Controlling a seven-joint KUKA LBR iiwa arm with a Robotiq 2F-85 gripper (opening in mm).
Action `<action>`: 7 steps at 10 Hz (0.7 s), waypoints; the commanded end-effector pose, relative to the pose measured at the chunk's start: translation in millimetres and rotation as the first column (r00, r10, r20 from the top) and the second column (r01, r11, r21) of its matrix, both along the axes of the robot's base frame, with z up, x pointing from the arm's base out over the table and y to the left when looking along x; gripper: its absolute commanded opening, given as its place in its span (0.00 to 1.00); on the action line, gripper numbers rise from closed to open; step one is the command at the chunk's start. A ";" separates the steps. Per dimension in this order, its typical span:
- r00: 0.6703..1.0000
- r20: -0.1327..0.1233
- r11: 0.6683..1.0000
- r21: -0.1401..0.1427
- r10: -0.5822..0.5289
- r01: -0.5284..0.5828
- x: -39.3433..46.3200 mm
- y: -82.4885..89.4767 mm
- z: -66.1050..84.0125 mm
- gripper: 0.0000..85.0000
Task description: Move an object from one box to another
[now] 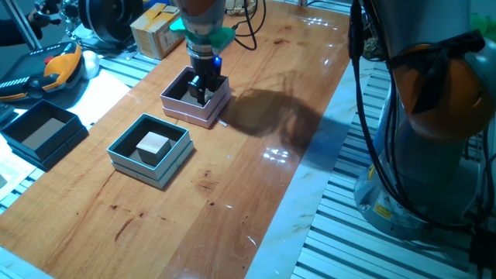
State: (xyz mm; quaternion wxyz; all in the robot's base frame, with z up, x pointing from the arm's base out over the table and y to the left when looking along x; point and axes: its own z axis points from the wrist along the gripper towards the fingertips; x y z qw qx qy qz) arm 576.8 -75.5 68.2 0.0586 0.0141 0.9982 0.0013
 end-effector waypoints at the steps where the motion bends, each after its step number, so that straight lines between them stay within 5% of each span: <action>1: 1.000 -0.005 1.000 0.003 -0.003 0.003 1.0 1.1 6.9 0.60; 4: 1.000 -0.018 1.000 0.024 0.012 -0.012 4.0 5.1 33.7 0.60; 6: 0.999 -0.039 0.998 0.049 0.028 -0.026 6.6 11.4 48.4 0.20; 7: 0.999 -0.041 0.999 0.047 0.025 -0.023 7.9 16.2 56.7 0.20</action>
